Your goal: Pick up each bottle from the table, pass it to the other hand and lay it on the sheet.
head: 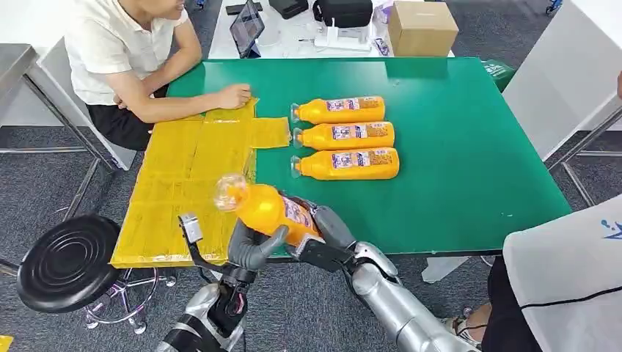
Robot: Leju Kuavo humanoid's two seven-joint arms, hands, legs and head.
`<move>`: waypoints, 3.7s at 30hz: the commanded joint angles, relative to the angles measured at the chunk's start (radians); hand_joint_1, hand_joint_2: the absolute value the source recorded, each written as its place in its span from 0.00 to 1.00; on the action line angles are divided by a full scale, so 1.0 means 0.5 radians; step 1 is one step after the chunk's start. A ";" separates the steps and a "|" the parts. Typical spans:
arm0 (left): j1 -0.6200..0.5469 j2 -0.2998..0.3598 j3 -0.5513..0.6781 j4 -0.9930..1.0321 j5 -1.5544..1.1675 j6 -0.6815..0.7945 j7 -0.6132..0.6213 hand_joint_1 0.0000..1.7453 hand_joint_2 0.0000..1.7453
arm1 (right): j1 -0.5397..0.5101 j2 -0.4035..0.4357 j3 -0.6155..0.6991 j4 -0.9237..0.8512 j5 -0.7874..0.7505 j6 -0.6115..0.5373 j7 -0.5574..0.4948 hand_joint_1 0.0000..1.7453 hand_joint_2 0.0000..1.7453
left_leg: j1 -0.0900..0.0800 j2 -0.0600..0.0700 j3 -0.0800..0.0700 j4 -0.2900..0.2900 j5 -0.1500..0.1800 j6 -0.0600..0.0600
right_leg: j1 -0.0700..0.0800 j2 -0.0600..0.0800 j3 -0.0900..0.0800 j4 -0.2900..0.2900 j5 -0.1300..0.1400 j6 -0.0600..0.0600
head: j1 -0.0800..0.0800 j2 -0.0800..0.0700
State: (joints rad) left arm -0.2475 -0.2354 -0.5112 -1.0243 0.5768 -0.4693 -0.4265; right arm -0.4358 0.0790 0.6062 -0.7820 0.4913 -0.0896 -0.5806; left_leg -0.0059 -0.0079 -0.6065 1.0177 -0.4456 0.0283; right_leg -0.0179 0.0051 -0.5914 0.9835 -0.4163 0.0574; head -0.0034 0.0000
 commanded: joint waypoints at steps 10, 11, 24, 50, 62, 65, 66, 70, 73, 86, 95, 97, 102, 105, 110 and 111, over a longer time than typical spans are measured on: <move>-0.074 0.022 -0.055 0.046 0.025 -0.095 -0.001 1.00 1.00 | -0.042 0.015 0.031 0.108 -0.021 0.035 -0.014 0.00 1.00 | 0.003 0.001 0.007 0.000 -0.003 -0.004 | 0.003 -0.001 0.008 -0.001 -0.003 -0.005 | 0.000 0.000; -0.074 0.022 -0.055 0.046 0.025 -0.095 -0.001 1.00 1.00 | -0.042 0.015 0.031 0.108 -0.021 0.035 -0.014 0.00 1.00 | 0.002 0.000 0.006 -0.001 -0.002 -0.003 | 0.002 -0.002 0.006 -0.001 -0.002 -0.004 | 0.000 0.000; 0.009 0.037 0.224 -0.149 0.101 0.136 0.036 1.00 1.00 | 0.222 -0.102 -0.177 -0.185 -0.038 -0.228 -0.150 0.00 0.00 | 0.003 -0.004 0.008 -0.002 -0.002 -0.004 | 0.003 -0.006 0.010 -0.003 -0.003 -0.005 | 0.000 0.000; -0.130 0.102 0.310 -0.074 -0.677 1.491 -0.209 1.00 1.00 | 0.645 -0.061 -0.995 -0.968 -0.189 -1.004 -0.235 0.00 0.00 | 0.001 0.000 0.005 -0.001 -0.002 -0.005 | 0.002 -0.003 0.006 0.000 -0.003 -0.005 | 0.000 0.000; -0.630 0.076 0.287 0.785 -2.378 2.335 0.114 1.00 1.00 | 0.501 -0.026 -0.787 -0.756 -0.291 -0.976 -0.235 0.00 0.00 | 0.002 0.002 0.006 -0.002 0.001 -0.004 | 0.003 -0.002 0.008 -0.002 0.001 -0.005 | 0.000 0.000; -0.700 0.110 0.183 0.891 -2.783 2.326 0.425 0.95 1.00 | 0.504 -0.028 -0.792 -0.739 -0.304 -0.944 -0.235 0.00 0.00 | 0.003 0.000 0.008 -0.002 0.000 -0.004 | 0.003 -0.005 0.010 -0.002 -0.001 -0.006 | 0.001 0.000; -0.700 0.110 0.183 0.891 -2.783 2.326 0.425 0.95 1.00 | 0.504 -0.028 -0.792 -0.739 -0.304 -0.944 -0.235 0.00 0.00 | 0.003 0.000 0.008 -0.001 -0.001 -0.005 | 0.004 -0.005 0.011 -0.002 -0.002 -0.006 | 0.000 0.000; -0.705 0.117 0.187 0.897 -2.783 2.320 0.426 0.95 1.00 | 0.505 -0.028 -0.792 -0.740 -0.303 -0.945 -0.235 0.00 0.00 | 0.002 0.001 0.006 -0.001 0.000 -0.003 | 0.002 -0.003 0.007 0.000 -0.001 -0.005 | 0.000 0.000; -0.705 0.117 0.187 0.897 -2.783 2.320 0.426 0.93 1.00 | 0.505 -0.028 -0.792 -0.740 -0.303 -0.945 -0.235 0.00 0.00 | 0.002 0.002 0.005 0.000 -0.001 -0.004 | 0.003 -0.003 0.007 0.000 -0.001 -0.005 | 0.000 0.000; -0.977 0.129 0.118 1.344 -3.092 1.594 0.805 0.35 1.00 | 0.446 -0.013 -0.807 -0.629 -0.313 -0.829 -0.235 0.00 0.00 | 0.003 0.001 0.004 0.000 -0.001 -0.004 | 0.003 -0.003 0.007 0.000 -0.001 -0.005 | 0.001 0.000; -1.005 0.172 0.150 1.477 -3.102 1.300 0.913 0.00 1.00 | 0.420 -0.015 -0.791 -0.547 -0.354 -0.854 -0.235 0.00 0.00 | 0.002 0.002 0.004 -0.001 0.001 -0.003 | 0.003 -0.002 0.006 0.000 0.000 -0.004 | 0.001 0.000; -0.992 0.177 0.190 1.457 -3.051 1.169 0.837 0.00 1.00 | 0.424 -0.026 -0.779 -0.544 -0.379 -0.866 -0.235 0.00 0.00 | 0.002 0.003 0.004 -0.001 0.001 -0.003 | 0.002 -0.001 0.006 0.000 0.001 -0.004 | 0.000 0.000; -0.985 0.176 0.257 1.426 -2.954 1.025 0.694 0.00 1.00 | 0.424 -0.042 -0.741 -0.541 -0.407 -0.889 -0.235 0.00 0.00 | 0.002 0.001 0.011 -0.003 0.001 -0.004 | 0.002 -0.002 0.013 -0.001 0.001 -0.005 | 0.000 0.000; -0.967 0.173 0.343 1.402 -2.834 0.958 0.575 0.00 1.00 | 0.424 -0.047 -0.720 -0.542 -0.417 -0.908 -0.235 0.00 0.00 | 0.002 -0.002 0.015 -0.002 0.001 -0.003 | 0.002 -0.005 0.019 -0.001 0.001 -0.004 | 0.000 0.000; -0.914 0.123 0.415 1.281 -2.717 1.113 0.373 0.00 1.00 | 0.450 -0.055 -0.720 -0.534 -0.421 -0.927 -0.235 0.00 0.00 | 0.001 -0.004 0.019 -0.002 0.002 -0.004 | 0.002 -0.006 0.023 -0.002 0.001 -0.005 | 0.000 0.000; -0.914 0.123 0.415 1.281 -2.717 1.113 0.373 0.00 1.00 | 0.450 -0.055 -0.720 -0.534 -0.421 -0.927 -0.235 0.00 0.00 | 0.001 -0.007 0.019 -0.002 0.003 -0.003 | 0.001 -0.009 0.024 -0.002 0.001 -0.003 | 0.001 0.000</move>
State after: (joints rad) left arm -0.7349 -0.1564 -0.3780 -0.3838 -0.8296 0.0378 -0.1649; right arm -0.1823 0.0725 0.2094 -1.1189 0.2872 -0.5429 -0.6977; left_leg -0.0060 -0.0134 -0.5991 1.0176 -0.4440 0.0283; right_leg -0.0180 -0.0003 -0.5814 0.9840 -0.4163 0.0574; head -0.0031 0.0000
